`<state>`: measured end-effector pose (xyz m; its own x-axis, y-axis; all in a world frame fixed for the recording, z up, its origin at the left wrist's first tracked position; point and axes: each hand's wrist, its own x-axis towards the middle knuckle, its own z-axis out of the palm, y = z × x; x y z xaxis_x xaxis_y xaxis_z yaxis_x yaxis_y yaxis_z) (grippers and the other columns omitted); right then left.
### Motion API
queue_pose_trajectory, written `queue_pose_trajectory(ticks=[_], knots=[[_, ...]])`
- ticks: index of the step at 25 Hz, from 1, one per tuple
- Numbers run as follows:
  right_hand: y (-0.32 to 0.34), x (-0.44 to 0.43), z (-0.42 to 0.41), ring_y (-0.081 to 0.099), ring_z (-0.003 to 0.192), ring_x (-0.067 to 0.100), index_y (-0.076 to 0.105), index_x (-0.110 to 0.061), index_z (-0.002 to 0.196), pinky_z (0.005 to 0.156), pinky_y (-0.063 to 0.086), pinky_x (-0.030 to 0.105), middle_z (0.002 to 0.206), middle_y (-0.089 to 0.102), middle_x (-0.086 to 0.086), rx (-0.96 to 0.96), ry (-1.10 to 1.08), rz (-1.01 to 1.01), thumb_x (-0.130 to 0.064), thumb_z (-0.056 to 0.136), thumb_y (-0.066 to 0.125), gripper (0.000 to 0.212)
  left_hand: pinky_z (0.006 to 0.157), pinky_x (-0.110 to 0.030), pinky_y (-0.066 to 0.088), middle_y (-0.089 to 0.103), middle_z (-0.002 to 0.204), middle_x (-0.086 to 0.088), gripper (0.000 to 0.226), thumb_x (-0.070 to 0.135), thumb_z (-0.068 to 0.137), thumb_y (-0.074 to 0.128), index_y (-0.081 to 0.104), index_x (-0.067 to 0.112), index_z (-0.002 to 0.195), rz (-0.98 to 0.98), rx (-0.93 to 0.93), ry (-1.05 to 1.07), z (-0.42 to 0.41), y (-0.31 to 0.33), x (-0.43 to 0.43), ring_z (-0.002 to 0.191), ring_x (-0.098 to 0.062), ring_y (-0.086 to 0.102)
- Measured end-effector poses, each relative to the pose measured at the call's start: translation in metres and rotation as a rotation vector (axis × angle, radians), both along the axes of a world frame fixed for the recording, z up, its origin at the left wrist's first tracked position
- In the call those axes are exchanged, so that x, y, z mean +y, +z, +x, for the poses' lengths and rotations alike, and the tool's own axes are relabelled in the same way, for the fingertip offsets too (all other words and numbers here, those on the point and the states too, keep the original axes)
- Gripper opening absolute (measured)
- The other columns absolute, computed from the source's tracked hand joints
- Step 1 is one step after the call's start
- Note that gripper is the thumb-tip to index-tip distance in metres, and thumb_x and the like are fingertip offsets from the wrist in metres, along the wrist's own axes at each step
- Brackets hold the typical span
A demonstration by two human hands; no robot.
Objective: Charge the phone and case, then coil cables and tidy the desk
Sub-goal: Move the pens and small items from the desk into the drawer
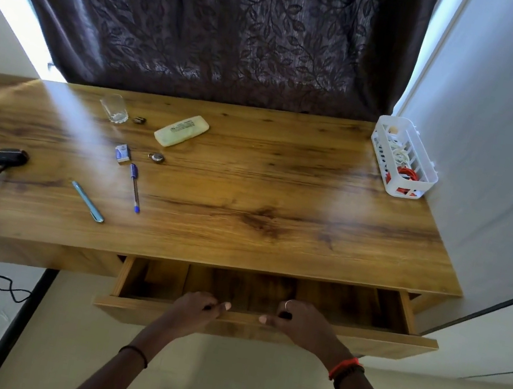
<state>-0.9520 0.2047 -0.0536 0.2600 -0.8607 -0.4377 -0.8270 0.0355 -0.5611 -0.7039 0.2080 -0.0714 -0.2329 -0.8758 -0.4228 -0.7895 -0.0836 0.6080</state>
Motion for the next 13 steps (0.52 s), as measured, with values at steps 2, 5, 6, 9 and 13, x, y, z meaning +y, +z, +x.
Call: queue_pose_trajectory(ticks=[2,5,6,9,13], knots=[[0.005,-0.001,0.000,0.049,0.070,0.006,0.055,-0.022,0.084,0.058,0.035,0.019,0.077,0.051,-0.008,0.008,0.030,0.065,-0.062,0.079,0.057,0.041,0.050,-0.017,0.028,0.042,0.062,0.005,0.041,0.043,0.094,0.048,0.060,0.008,0.075,0.008,0.024,0.005,0.000,0.001,0.004,0.053,-0.004,0.039],[0.008,0.004,0.001,0.049,0.074,0.011,0.053,-0.020,0.084,0.060,0.035,0.023,0.081,0.051,-0.004,0.022,0.046,0.112,-0.063,0.078,0.058,0.044,0.047,-0.016,0.026,0.041,0.058,0.004,0.041,0.043,0.094,0.049,0.056,0.012,0.069,0.017,0.006,0.011,-0.001,0.001,0.011,0.050,-0.003,0.037],[0.008,0.006,0.001,0.050,0.076,0.012,0.054,-0.020,0.086,0.061,0.036,0.023,0.084,0.052,-0.002,0.028,0.041,0.121,-0.064,0.077,0.058,0.046,0.048,-0.016,0.026,0.041,0.058,0.005,0.041,0.044,0.093,0.049,0.055,0.014,0.067,0.031,-0.005,0.015,-0.001,0.001,0.013,0.050,-0.003,0.038],[0.011,0.013,0.000,0.053,0.078,0.013,0.057,-0.017,0.088,0.060,0.035,0.022,0.087,0.055,0.000,0.044,0.050,0.132,-0.067,0.074,0.059,0.052,0.052,-0.018,0.029,0.043,0.057,0.006,0.041,0.048,0.092,0.049,0.053,0.018,0.063,0.102,-0.023,0.026,-0.002,0.003,0.019,0.053,-0.005,0.042],[0.022,0.022,0.003,0.045,0.065,0.006,0.052,-0.017,0.080,0.054,0.029,0.021,0.077,0.049,-0.005,0.083,0.078,0.173,-0.060,0.075,0.064,0.045,0.061,-0.020,0.036,0.049,0.064,0.007,0.038,0.055,0.088,0.050,0.053,0.026,0.064,0.177,-0.041,-0.005,0.002,0.004,0.033,0.060,-0.005,0.048]])
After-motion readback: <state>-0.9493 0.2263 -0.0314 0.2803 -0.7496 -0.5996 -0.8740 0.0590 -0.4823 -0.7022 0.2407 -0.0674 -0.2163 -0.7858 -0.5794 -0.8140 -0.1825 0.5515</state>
